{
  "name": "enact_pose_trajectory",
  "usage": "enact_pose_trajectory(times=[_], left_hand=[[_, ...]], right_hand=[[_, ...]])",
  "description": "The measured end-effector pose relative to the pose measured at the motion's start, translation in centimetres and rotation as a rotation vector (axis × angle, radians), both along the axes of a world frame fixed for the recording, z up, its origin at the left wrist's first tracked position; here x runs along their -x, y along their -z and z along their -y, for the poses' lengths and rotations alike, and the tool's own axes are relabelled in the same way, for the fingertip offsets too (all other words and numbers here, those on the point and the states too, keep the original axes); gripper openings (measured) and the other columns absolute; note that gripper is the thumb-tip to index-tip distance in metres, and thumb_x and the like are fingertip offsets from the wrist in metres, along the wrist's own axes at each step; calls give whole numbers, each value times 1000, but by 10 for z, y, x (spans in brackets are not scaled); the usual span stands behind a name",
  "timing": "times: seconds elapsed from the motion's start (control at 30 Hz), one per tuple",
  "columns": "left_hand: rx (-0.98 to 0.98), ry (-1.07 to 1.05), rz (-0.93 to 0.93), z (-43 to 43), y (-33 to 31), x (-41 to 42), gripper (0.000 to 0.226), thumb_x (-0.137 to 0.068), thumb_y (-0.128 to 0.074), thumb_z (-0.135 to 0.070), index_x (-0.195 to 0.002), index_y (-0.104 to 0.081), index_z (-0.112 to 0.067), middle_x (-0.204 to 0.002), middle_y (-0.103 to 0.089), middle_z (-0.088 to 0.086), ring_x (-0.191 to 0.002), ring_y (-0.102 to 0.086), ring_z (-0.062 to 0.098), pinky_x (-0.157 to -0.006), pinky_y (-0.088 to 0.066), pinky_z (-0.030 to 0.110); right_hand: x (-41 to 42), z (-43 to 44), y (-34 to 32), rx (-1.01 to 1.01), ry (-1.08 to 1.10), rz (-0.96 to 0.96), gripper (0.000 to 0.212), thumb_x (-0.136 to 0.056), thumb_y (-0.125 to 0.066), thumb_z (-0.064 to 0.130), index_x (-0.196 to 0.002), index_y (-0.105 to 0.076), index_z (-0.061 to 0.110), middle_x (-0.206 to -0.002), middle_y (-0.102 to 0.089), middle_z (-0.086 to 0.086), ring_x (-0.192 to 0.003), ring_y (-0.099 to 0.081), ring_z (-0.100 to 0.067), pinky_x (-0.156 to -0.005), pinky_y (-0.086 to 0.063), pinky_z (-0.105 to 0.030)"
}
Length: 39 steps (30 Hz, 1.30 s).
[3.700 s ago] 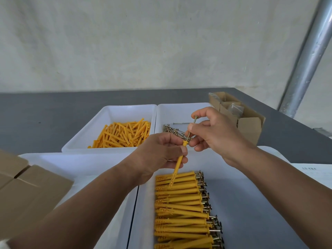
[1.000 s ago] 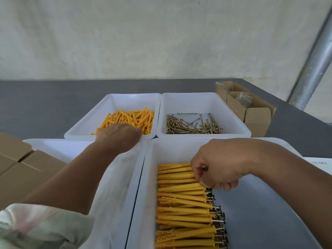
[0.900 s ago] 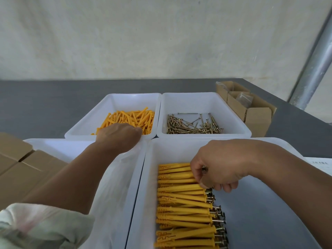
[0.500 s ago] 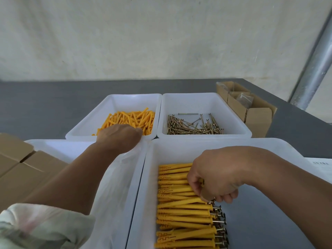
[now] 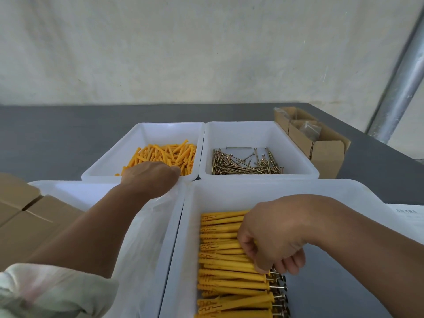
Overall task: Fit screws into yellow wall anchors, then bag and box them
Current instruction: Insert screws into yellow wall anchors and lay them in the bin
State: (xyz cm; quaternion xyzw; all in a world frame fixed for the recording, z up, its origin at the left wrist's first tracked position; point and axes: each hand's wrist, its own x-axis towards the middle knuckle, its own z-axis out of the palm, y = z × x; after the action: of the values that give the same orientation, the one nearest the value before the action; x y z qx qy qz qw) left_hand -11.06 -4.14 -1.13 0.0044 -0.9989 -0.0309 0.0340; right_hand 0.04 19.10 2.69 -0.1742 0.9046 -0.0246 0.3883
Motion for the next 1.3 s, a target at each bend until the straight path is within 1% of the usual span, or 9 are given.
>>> enact_pose_trajectory(times=[0.27, 0.43, 0.57, 0.63, 0.77, 0.9, 1.0, 1.1, 1.3], left_hand=[[6, 8, 5, 1, 0, 0, 36, -97, -28, -36, -71, -47, -18, -74, -52, 0, -72, -46, 16, -64, -34, 31], [-5, -2, 0, 1, 0, 0, 37, -96, -28, -36, -71, -48, -17, -78, -56, 0, -74, -48, 16, -65, -35, 32], [-3, -16, -3, 1, 0, 0, 38, -96, -29, -38, -72, -51, -18, -78, -57, 0, -75, -50, 16, -65, -34, 32], [1, -18, -2, 1, 0, -1, 38, -96, -28, -38, -73, -52, -18, -80, -58, -1, -77, -50, 16, -65, -34, 32], [7, 1, 5, 1, 0, -1, 38, -97, -28, -37, -74, -51, -19, -81, -57, -1, -78, -50, 16, -64, -35, 32], [-7, -16, -2, 0, 0, -2, 38, -96, -29, -38, -74, -53, -19, -80, -57, -1, -77, -51, 16, -65, -36, 32], [-7, -19, 2, -1, 0, -2, 38, -97, -30, -38, -75, -53, -19, -79, -57, -1, -75, -50, 15, -61, -33, 30], [-16, -35, 0, -1, -1, -2, 37, -96, -30, -38, -73, -53, -19, -78, -56, -2, -72, -48, 13, -57, -28, 29], [-24, -37, 2, -3, -1, -3, 35, -96, -31, -35, -71, -51, -20, -76, -55, -1, -71, -48, 14, -59, -31, 30]], right_hand=[[2, 3, 8, 4, -51, 52, 18, -91, -67, 17, -81, -52, 16, -72, -65, -11, -50, -59, -16, -46, -51, -23], [2, -1, -1, 61, 8, 0, 27, -85, -73, 39, -86, -58, 17, -67, -67, -4, -50, -60, -14, -46, -50, -20], [12, -7, -12, 141, -67, -514, 30, -90, -61, 48, -74, -58, 23, -67, -62, 6, -58, -56, -6, -51, -40, -22], [22, -13, -12, 247, 24, -758, 28, -90, -58, 47, -72, -55, 26, -69, -56, 9, -64, -51, -4, -53, -34, -25], [45, -23, 2, 353, 249, -998, 21, -96, -48, 44, -86, -55, 27, -80, -55, 10, -76, -52, -11, -56, -33, -28], [60, -26, 19, 333, 327, -792, 42, -100, -25, 56, -121, -52, 31, -111, -57, -1, -107, -54, -23, -84, -44, -37], [65, -24, 25, 215, 289, -670, 63, -96, -5, 65, -147, -33, 40, -147, -47, -1, -136, -41, -27, -107, -36, -47], [69, -22, 27, 176, 278, -666, 68, -94, 1, 67, -151, -26, 41, -156, -35, 4, -144, -31, -23, -111, -31, -47], [69, -25, 28, 220, 268, -699, 61, -99, -6, 60, -145, -40, 37, -151, -42, 4, -138, -38, -24, -107, -35, -45]])
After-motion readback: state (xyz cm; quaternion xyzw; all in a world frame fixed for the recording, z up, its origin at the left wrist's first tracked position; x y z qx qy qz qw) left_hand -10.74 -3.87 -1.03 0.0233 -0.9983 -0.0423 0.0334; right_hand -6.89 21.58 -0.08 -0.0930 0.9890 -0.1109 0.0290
